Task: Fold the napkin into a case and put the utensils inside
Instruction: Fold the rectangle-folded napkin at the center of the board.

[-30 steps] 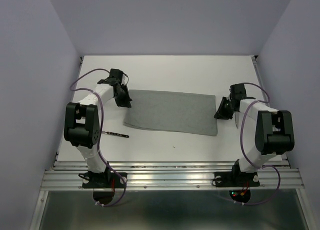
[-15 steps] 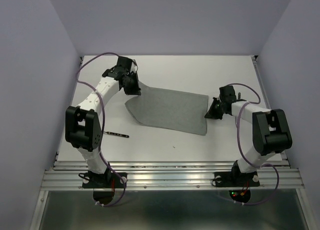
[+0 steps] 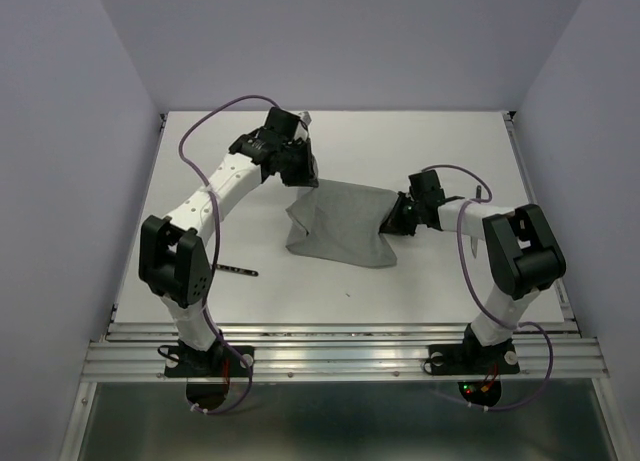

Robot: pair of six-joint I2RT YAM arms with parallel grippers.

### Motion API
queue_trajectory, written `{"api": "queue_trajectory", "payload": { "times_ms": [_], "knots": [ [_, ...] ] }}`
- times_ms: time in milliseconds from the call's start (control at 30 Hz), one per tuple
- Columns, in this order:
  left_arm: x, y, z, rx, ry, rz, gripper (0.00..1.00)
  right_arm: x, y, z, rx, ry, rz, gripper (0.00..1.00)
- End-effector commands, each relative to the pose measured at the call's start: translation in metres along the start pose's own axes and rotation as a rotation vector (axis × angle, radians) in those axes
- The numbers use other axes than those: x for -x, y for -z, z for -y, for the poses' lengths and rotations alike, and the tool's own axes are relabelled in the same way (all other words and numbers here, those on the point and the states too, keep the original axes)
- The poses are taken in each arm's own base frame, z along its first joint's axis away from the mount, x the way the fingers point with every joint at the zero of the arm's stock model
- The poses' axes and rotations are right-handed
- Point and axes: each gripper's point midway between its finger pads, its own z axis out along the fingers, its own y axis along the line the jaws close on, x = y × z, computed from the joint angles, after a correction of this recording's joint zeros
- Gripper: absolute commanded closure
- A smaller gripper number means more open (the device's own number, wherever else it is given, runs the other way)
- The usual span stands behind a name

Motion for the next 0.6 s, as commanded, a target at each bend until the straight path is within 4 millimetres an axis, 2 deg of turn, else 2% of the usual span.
{"api": "queue_trajectory", "payload": {
  "times_ms": [0,167,267,367,467,567],
  "knots": [
    [0.012,0.008,0.044,-0.104,-0.022,0.035,1.0,0.0,-0.005,0.008,-0.043,-0.026,0.012,0.95],
    [-0.001,-0.001,0.075,-0.156,-0.069,-0.007,1.0,0.004,0.007,0.024,-0.13,-0.036,0.071,0.95],
    [-0.006,-0.006,0.077,-0.151,-0.079,-0.025,1.0,0.009,0.015,0.037,-0.201,-0.033,0.116,0.95],
    [-0.005,-0.007,0.073,-0.128,-0.086,-0.021,1.0,0.015,0.033,0.046,-0.26,-0.029,0.177,0.94],
    [-0.004,-0.007,0.071,-0.112,-0.093,-0.018,1.0,0.019,0.048,0.054,-0.312,-0.024,0.22,0.87],
    [-0.005,-0.007,0.071,-0.114,-0.093,-0.02,1.0,0.019,0.055,0.056,-0.318,-0.016,0.236,0.76]
  ]
}}
